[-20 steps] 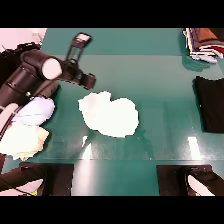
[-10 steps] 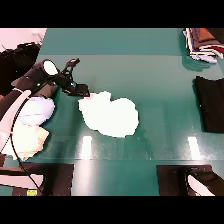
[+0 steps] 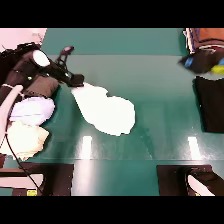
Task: Fold the shirts.
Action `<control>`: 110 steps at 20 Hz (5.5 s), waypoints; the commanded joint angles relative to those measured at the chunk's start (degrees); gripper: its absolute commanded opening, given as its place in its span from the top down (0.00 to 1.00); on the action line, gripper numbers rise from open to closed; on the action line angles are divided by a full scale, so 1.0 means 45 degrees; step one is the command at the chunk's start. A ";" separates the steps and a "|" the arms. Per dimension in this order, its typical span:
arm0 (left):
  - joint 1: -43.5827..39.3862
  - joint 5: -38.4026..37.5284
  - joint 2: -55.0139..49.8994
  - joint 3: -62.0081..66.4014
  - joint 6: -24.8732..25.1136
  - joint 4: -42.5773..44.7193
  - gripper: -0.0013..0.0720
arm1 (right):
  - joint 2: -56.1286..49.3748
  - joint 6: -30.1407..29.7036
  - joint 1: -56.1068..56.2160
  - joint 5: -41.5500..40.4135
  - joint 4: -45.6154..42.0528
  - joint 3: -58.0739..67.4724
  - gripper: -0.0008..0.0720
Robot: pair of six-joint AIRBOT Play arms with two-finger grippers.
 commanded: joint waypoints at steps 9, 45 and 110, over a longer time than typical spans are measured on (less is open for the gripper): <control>0.0058 -0.0141 0.1161 0.0617 0.0010 0.0811 0.95 | -0.4600 -0.2987 0.1987 -0.3269 0.6572 -0.6207 0.36; 0.0058 -0.1039 0.4473 0.3589 -0.0408 0.0597 0.95 | -0.2565 0.2220 0.2176 0.1137 -0.2540 0.2667 0.97; 0.0695 -0.0330 0.5459 -0.7655 0.0253 -0.1496 0.95 | 0.1370 -0.0389 -0.6125 -0.1219 -0.0724 -1.1424 0.57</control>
